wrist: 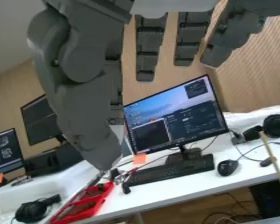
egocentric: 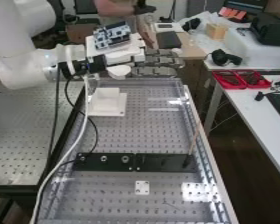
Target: Grab the paper clip and place it in the clear container
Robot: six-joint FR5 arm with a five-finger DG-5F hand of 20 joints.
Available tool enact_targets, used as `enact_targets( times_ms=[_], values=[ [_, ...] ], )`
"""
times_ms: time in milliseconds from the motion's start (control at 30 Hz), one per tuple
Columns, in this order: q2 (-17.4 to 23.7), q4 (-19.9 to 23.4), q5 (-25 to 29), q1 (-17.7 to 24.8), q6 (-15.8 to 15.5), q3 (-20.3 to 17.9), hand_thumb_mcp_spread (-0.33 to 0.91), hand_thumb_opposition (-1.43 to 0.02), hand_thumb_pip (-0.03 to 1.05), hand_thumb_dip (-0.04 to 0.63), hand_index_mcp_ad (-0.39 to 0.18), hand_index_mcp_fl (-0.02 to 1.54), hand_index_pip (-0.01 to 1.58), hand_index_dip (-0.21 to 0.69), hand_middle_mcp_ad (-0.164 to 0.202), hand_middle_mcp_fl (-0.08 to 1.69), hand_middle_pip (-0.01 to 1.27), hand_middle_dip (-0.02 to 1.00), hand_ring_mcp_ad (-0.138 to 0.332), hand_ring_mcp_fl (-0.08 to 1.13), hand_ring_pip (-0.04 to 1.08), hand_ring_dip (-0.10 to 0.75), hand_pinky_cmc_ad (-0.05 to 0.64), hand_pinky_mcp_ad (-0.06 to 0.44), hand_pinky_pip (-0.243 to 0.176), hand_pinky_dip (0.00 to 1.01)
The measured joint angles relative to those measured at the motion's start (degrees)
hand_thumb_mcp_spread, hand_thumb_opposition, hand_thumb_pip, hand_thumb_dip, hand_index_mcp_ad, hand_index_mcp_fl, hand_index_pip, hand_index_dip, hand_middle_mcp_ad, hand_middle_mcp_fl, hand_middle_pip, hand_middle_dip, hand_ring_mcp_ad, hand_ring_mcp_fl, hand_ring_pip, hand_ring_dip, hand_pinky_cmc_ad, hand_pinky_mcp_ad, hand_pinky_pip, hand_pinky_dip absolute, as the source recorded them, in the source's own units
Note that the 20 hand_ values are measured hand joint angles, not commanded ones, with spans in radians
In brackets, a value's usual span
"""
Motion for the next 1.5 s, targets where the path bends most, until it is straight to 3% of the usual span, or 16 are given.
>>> enact_targets(
  times_ms=[333,533,867,1200,1500],
  values=[
    [-1.17,-0.78,10.57,10.87,-0.83,-0.14,0.6,-0.97,0.5,0.284,-0.223,0.72,1.21,0.166,-0.002,0.22,0.14,0.17,0.134,0.05,0.1,0.054,0.309,0.157,-0.058,0.19],
    [-3.94,-0.91,14.34,14.65,-1.08,1.65,0.6,-0.97,0.5,0.284,-0.223,0.72,1.21,0.166,-0.002,0.22,0.14,0.17,0.134,0.05,0.1,0.054,0.309,0.157,-0.058,0.19],
    [-9.71,-3.46,18.56,16.69,-0.69,6.52,0.6,-0.97,0.5,0.284,-0.223,0.72,1.21,0.166,-0.002,0.22,0.14,0.17,0.134,0.05,0.1,0.054,0.309,0.157,-0.058,0.19],
    [-16.38,-9.79,19.85,18.15,-1.98,13.68,0.6,-0.97,0.5,0.284,-0.223,0.72,1.21,0.166,-0.002,0.22,0.14,0.17,0.134,0.05,0.1,0.054,0.309,0.159,-0.058,0.19],
    [-19.16,-12.8,20.83,19.3,-2.17,16.64,0.6,-0.97,0.5,0.284,-0.223,0.72,1.21,0.166,-0.002,0.22,0.14,0.17,0.134,0.05,0.1,0.054,0.309,0.157,-0.058,0.19]
  ],
)
